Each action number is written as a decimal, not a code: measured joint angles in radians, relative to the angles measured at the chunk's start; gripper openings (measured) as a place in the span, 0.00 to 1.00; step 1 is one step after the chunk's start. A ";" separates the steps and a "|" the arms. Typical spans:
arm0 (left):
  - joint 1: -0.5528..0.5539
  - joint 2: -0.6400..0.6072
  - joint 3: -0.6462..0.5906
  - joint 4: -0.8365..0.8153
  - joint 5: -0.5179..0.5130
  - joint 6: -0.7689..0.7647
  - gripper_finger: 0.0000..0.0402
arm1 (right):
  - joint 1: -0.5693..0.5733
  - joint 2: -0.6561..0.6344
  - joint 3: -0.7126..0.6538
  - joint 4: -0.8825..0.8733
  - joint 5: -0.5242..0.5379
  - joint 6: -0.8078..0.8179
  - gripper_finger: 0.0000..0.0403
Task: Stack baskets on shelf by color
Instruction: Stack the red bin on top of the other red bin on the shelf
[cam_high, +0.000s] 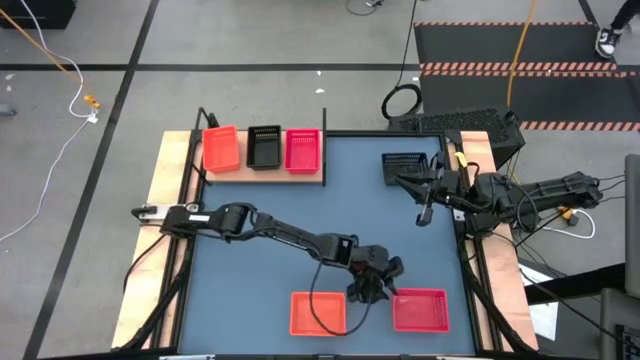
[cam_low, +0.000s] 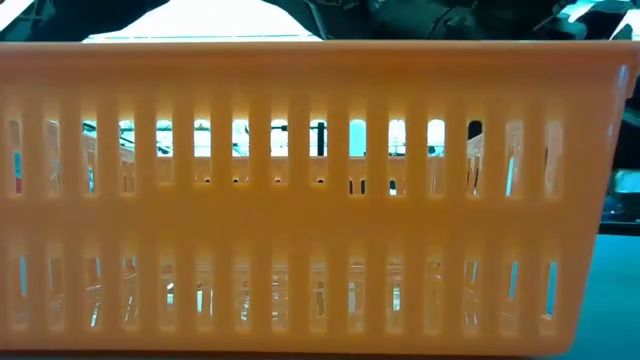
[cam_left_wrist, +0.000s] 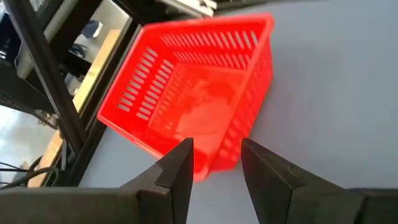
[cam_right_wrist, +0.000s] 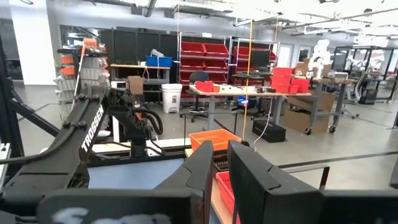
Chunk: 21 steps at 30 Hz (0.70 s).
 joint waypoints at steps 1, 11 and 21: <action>-0.002 0.000 0.000 -0.010 -0.011 0.019 0.34 | 0.000 0.002 0.000 -0.002 0.000 0.007 0.11; -0.018 0.007 0.000 0.020 -0.041 0.050 0.34 | 0.000 0.045 0.000 -0.008 0.000 0.044 0.11; -0.036 0.031 0.002 0.083 -0.037 0.042 0.34 | 0.000 0.049 0.000 -0.009 0.000 0.071 0.11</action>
